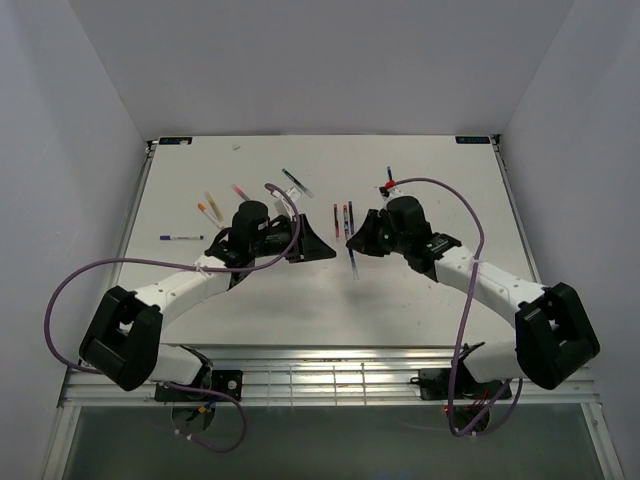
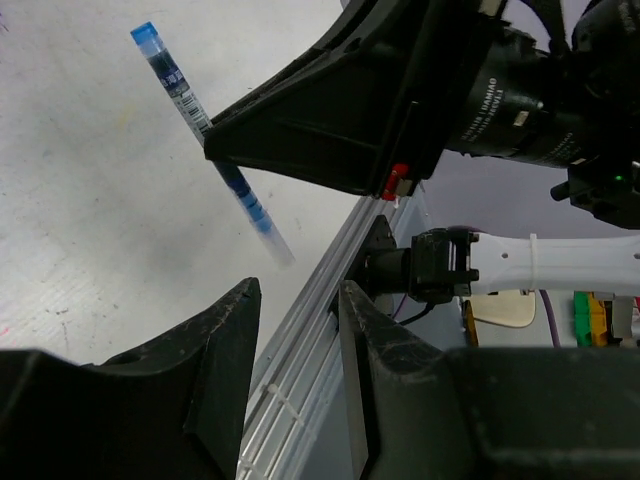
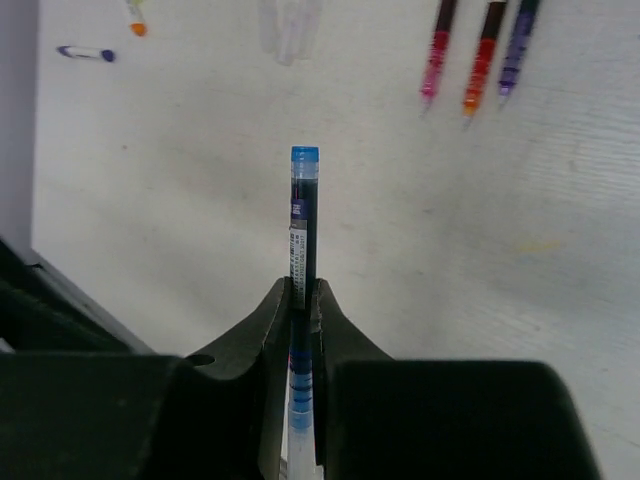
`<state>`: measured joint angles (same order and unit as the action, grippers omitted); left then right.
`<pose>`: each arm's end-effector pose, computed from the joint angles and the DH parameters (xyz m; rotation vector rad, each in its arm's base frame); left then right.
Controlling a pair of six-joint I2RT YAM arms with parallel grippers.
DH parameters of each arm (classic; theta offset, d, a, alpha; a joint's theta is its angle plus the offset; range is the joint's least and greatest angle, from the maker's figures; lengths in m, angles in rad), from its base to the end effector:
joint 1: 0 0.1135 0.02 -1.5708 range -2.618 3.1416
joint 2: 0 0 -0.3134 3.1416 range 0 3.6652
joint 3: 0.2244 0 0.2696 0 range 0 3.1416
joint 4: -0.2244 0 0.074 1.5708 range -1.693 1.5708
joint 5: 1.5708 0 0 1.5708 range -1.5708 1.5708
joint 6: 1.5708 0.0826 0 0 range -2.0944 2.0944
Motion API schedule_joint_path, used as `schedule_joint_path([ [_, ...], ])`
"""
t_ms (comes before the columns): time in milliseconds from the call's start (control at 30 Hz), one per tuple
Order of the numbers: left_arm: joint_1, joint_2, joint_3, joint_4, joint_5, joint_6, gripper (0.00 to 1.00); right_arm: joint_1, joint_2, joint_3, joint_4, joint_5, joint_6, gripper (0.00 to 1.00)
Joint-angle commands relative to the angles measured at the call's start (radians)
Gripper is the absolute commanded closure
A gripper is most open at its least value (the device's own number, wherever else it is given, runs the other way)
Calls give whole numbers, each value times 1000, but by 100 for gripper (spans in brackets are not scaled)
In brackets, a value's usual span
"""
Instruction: Open the pen caps
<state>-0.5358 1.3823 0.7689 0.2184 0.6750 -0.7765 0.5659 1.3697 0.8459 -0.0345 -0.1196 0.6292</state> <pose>0.2648 -0.2172 0.2658 0.2402 2.1862 -1.4663 0.2879 0.1945 0.2584 -0.0034 2.2403 0.8093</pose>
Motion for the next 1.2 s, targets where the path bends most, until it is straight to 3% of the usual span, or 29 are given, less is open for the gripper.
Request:
schedule_joint_path([
  [0,-23,-64,-40,29,-35,-12,52,54,-95,-22,177,24,125,92],
  [433,-98,-39,-76,47,-94,-44,52,175,-98,-34,266,92,178,92],
  [1167,-112,-25,-102,49,-101,-50,54,210,-75,-53,309,173,184,92],
])
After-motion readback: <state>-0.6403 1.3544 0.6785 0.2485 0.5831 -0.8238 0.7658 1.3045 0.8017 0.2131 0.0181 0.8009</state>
